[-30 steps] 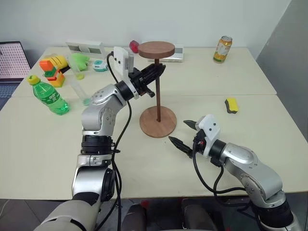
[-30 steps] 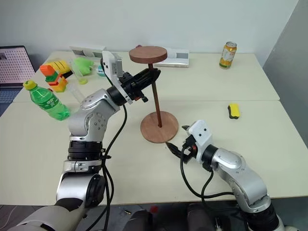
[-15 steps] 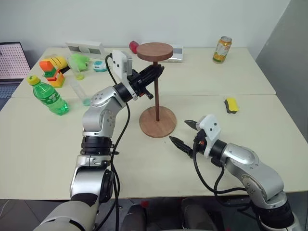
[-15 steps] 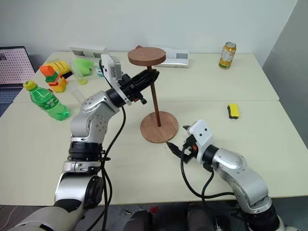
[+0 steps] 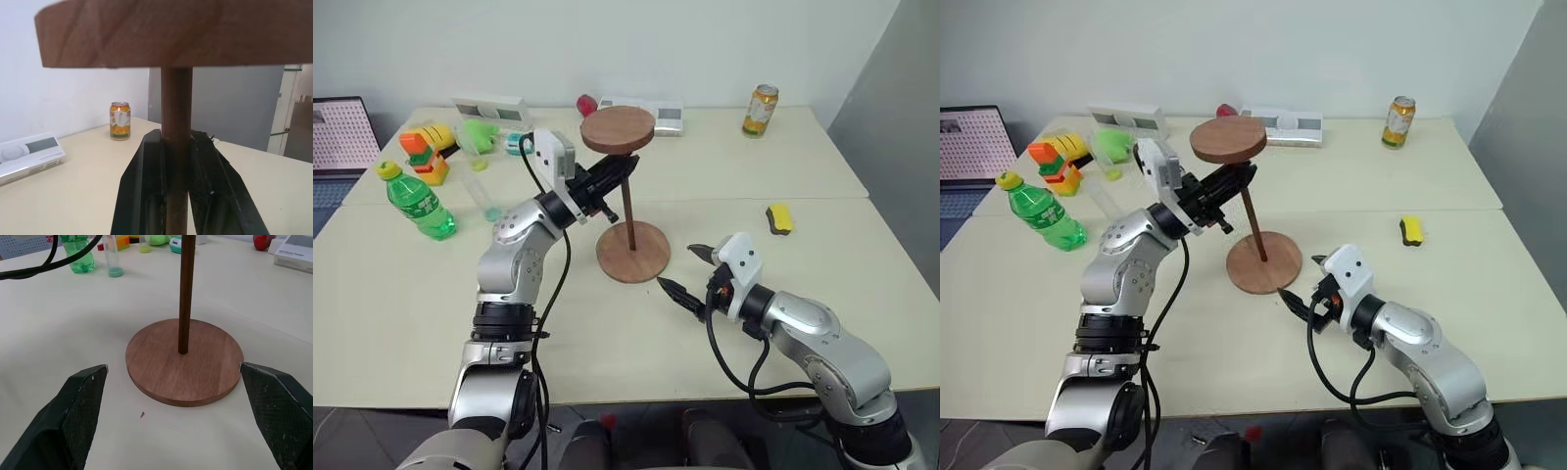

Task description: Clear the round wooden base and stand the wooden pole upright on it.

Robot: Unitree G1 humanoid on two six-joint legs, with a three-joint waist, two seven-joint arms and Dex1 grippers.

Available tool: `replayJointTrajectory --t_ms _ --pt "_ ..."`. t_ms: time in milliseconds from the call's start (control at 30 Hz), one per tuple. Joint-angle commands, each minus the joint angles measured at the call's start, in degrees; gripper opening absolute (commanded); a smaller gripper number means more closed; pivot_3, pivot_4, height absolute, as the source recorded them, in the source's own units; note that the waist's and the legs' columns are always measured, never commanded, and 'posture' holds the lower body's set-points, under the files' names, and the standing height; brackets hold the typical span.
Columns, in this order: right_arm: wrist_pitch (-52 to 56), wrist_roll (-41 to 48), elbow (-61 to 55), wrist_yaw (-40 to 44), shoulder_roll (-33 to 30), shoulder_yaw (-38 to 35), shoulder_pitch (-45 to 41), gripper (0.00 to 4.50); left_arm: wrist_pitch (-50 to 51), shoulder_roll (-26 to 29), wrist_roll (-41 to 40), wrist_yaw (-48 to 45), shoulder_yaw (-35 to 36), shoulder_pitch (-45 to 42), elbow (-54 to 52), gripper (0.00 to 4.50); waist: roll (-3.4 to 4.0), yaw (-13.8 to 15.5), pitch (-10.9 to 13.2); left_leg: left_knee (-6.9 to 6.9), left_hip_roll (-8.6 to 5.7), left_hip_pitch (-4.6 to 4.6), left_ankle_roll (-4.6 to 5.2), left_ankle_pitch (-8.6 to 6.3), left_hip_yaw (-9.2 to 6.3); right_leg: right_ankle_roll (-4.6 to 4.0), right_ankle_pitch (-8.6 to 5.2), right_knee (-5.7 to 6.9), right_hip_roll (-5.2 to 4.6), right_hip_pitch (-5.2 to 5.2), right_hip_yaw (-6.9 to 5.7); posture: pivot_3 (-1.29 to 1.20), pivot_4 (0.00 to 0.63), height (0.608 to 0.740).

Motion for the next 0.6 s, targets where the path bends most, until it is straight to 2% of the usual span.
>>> replayJointTrajectory --t_ms 33,67,133,200,333,400,433,533,600 --pt "-0.33 0.59 -2.18 0.50 -0.09 -0.92 -0.60 4.50 3.14 1.73 2.00 0.94 -0.86 1.82 3.84 0.26 0.00 -0.02 0.01 -0.06 0.01 0.23 0.01 -0.01 0.08 0.01 -0.01 -0.02 0.02 0.19 0.09 0.00 0.150 0.740" --pt "-0.43 0.62 -2.00 0.65 -0.10 -0.87 -0.68 4.50 3.48 1.85 1.76 0.76 -0.98 1.65 3.50 0.26 0.01 -0.05 0.00 -0.16 0.02 0.58 0.01 -0.01 0.15 0.02 -0.02 -0.09 0.03 0.48 0.17 0.00 0.150 0.740" --pt "-0.66 0.61 -1.50 0.93 -0.06 -0.72 -1.05 4.50 4.84 2.17 0.76 -0.13 -1.35 1.49 2.07 0.96 0.01 -0.05 0.00 -0.19 0.05 0.72 0.05 -0.04 0.16 0.03 -0.03 -0.18 0.09 0.63 0.20 0.00 0.150 0.740" --pt "-0.91 0.64 -0.86 1.29 0.06 -0.64 -1.54 4.50 7.77 2.71 -1.33 -1.53 -1.75 1.55 -1.02 1.19 0.08 -0.10 0.05 -0.19 0.05 0.71 0.09 -0.07 0.19 0.03 -0.03 -0.20 0.10 0.62 0.24 0.00 0.150 0.740" --pt "-1.11 0.79 0.21 2.52 -0.28 -1.15 -2.33 4.50 14.13 5.87 -3.68 -3.98 -2.23 2.39 -6.65 2.06 -0.07 0.00 0.18 -0.15 0.07 0.27 0.10 -0.07 0.18 0.02 -0.03 -0.19 0.10 0.21 0.23 0.00 0.150 0.740" --pt "-0.83 1.37 0.79 3.69 -1.05 -1.90 -2.75 4.50 16.90 8.55 -3.76 -4.30 -2.01 3.04 -8.60 2.56 -0.06 0.00 0.17 -0.07 0.07 -0.22 0.06 -0.05 0.19 0.02 -0.02 -0.12 0.09 -0.32 0.25 0.00 0.150 0.740" --pt "-0.63 1.66 1.03 4.37 -1.53 -2.28 -2.93 4.50 17.99 10.04 -3.68 -4.64 -1.97 3.37 -9.25 2.65 -0.06 0.02 0.17 -0.05 0.07 -0.33 0.06 -0.05 0.19 0.01 -0.02 -0.10 0.08 -0.43 0.25 0.00 0.150 0.740" --pt "0.49 3.39 1.68 8.89 -5.32 -3.65 -3.25 4.50 21.37 18.02 -3.71 -9.47 -2.15 5.34 -11.80 3.31 -0.02 -0.14 0.21 -0.07 0.07 -0.42 -0.02 0.00 0.22 0.01 -0.02 -0.06 0.06 -0.56 0.26 0.00 0.150 0.740" --pt "0.70 4.73 3.20 13.07 -9.38 -5.18 -3.75 4.50 20.99 26.27 -1.90 -15.51 -2.13 6.01 -9.69 3.72 -0.02 -0.09 0.28 -0.10 0.08 -0.41 0.09 -0.07 0.23 0.01 -0.02 -0.06 0.07 -0.58 0.26 0.00 0.150 0.740"
